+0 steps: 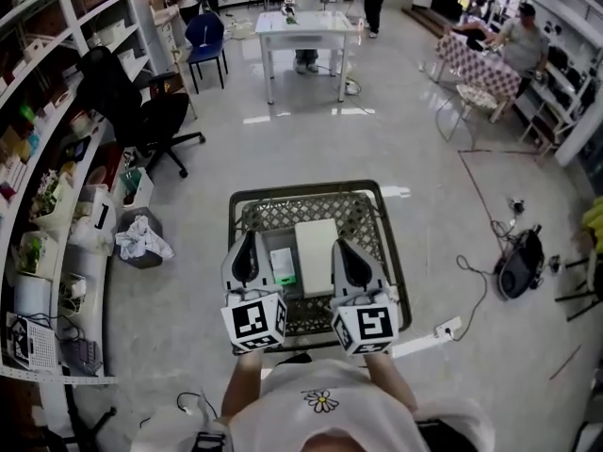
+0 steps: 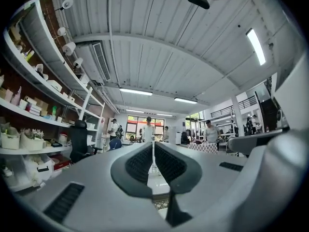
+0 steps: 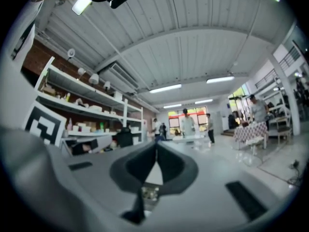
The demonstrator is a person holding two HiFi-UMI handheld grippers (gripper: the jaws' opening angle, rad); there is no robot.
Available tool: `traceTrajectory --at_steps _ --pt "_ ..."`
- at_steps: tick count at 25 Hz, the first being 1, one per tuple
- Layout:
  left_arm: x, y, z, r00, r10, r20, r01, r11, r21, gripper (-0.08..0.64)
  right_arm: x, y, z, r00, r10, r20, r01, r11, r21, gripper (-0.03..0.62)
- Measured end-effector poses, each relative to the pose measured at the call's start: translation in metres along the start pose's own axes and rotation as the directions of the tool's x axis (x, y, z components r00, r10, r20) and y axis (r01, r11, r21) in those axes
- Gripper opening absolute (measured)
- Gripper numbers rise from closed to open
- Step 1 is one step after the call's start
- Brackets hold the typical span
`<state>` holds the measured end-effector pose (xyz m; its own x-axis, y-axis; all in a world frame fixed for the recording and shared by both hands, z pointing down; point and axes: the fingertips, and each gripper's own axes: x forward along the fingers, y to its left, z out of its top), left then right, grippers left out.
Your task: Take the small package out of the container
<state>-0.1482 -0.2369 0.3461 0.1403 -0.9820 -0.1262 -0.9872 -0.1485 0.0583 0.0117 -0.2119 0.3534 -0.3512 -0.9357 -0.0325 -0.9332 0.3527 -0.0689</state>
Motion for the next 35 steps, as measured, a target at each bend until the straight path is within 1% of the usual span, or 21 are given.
traceTrajectory --at_steps 2,4,7,9,11,13,16,20,21,24,25,27,28,31,35 --pt "0.012 0.000 -0.002 1.000 0.002 0.001 -0.002 1.000 -0.018 0.025 0.014 -0.004 -0.001 1.000 -0.002 -0.005 0.002 1.000 0.014 0.032" --pt "0.021 -0.007 -0.009 1.000 0.000 -0.016 0.000 0.999 -0.034 0.025 0.025 -0.009 -0.003 1.000 0.000 -0.013 0.001 1.000 0.028 0.032" --pt "0.027 -0.020 -0.019 0.999 -0.003 -0.042 0.002 1.000 -0.028 0.025 0.034 -0.016 -0.007 1.000 0.017 -0.010 -0.017 0.999 0.040 0.032" --pt "0.030 -0.018 -0.027 0.997 0.027 -0.066 -0.029 0.999 -0.022 0.025 0.041 -0.017 -0.011 0.999 0.037 -0.013 -0.037 0.998 0.045 0.032" --pt "0.031 -0.014 -0.037 0.993 0.060 -0.106 -0.063 0.998 -0.031 0.025 0.046 -0.017 -0.016 0.998 0.050 -0.028 -0.048 0.997 0.062 0.032" --pt "0.032 -0.012 -0.042 0.989 0.079 -0.129 -0.085 0.996 -0.042 0.025 0.048 -0.020 -0.019 0.998 0.058 -0.037 -0.055 0.996 0.076 0.032" --pt "0.034 -0.014 -0.044 0.987 0.093 -0.132 -0.099 0.994 -0.041 0.025 0.050 -0.027 -0.021 0.997 0.067 -0.043 -0.063 0.995 0.080 0.032" --pt "0.037 -0.016 -0.045 0.988 0.076 -0.137 -0.082 0.996 -0.038 0.028 0.050 -0.030 -0.022 0.995 0.085 -0.050 -0.081 0.994 0.080 0.032" --pt "0.038 -0.017 -0.046 0.987 0.068 -0.144 -0.074 0.996 -0.041 0.041 0.050 -0.029 -0.022 0.994 0.092 -0.053 -0.088 0.993 0.078 0.032" --pt "0.050 -0.017 -0.054 0.985 0.035 -0.172 -0.046 0.997 -0.064 0.122 0.052 -0.030 -0.019 0.993 0.108 -0.049 -0.105 0.992 0.070 0.031" --pt "0.055 -0.016 -0.059 0.982 0.020 -0.190 -0.035 0.996 -0.076 0.158 0.053 -0.030 -0.019 0.993 0.110 -0.049 -0.107 0.992 0.067 0.032" --pt "0.057 -0.014 -0.076 0.970 -0.003 -0.244 -0.023 0.995 -0.102 0.226 0.052 -0.029 -0.021 0.992 0.110 -0.062 -0.107 0.992 0.064 0.032" --pt "0.056 -0.012 -0.085 0.963 -0.008 -0.270 -0.023 0.993 -0.113 0.248 0.051 -0.028 -0.023 0.992 0.110 -0.069 -0.106 0.992 0.063 0.032" --pt "0.055 -0.005 -0.118 0.939 -0.015 -0.342 -0.039 0.988 -0.151 0.284 0.050 -0.027 -0.027 0.991 0.104 -0.086 -0.098 0.993 0.070 0.032" --pt "0.052 -0.001 -0.168 0.894 -0.027 -0.447 -0.069 0.978 -0.195 0.307 0.049 -0.029 -0.035 0.990 0.089 -0.110 -0.081 0.994 0.070 0.032"
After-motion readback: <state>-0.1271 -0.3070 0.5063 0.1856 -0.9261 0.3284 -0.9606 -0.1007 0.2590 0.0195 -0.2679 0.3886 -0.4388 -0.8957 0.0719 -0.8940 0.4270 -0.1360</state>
